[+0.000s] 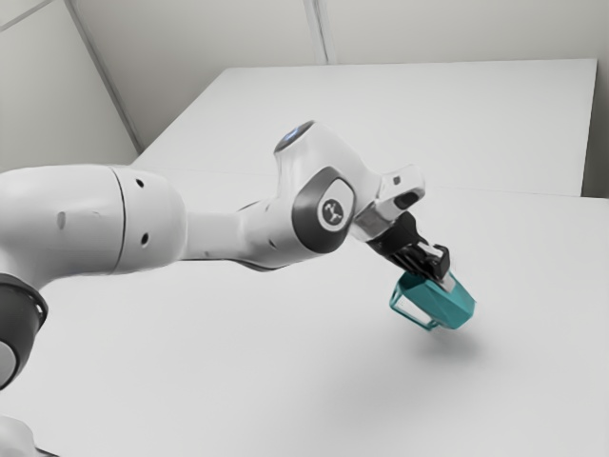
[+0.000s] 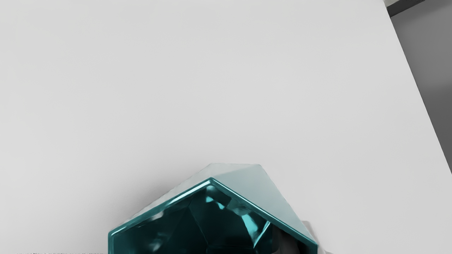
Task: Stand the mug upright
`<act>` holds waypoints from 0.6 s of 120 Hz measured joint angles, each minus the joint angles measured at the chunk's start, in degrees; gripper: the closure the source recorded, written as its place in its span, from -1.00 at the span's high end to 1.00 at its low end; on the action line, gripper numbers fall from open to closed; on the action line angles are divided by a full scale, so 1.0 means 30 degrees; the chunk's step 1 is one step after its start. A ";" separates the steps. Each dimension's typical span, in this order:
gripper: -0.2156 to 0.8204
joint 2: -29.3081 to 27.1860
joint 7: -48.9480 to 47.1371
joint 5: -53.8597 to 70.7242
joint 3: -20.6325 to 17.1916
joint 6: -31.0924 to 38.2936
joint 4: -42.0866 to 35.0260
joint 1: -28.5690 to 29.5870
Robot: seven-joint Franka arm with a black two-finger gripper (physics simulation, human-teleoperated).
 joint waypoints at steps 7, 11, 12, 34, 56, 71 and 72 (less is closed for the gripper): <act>-0.93 -0.0283 -0.0299 0.1393 0.0023 0.0000 -0.0107 0.0630; -0.93 -0.0355 -0.0457 0.2017 0.0029 -0.0002 -0.0141 0.0976; -0.93 -0.0367 -0.0495 0.2163 0.0030 -0.0002 -0.0147 0.1060; -0.93 -0.0425 -0.1300 0.4927 0.1064 -0.0224 -0.0156 0.2396; -0.93 -0.0742 -0.2115 0.7323 0.2576 -0.1091 -0.0095 0.3156; -0.93 -0.1575 -0.2895 0.9876 -0.0843 -0.2217 -0.0103 0.7826; -0.93 -0.1615 -0.2952 1.0042 -0.1065 -0.2302 -0.0106 0.8103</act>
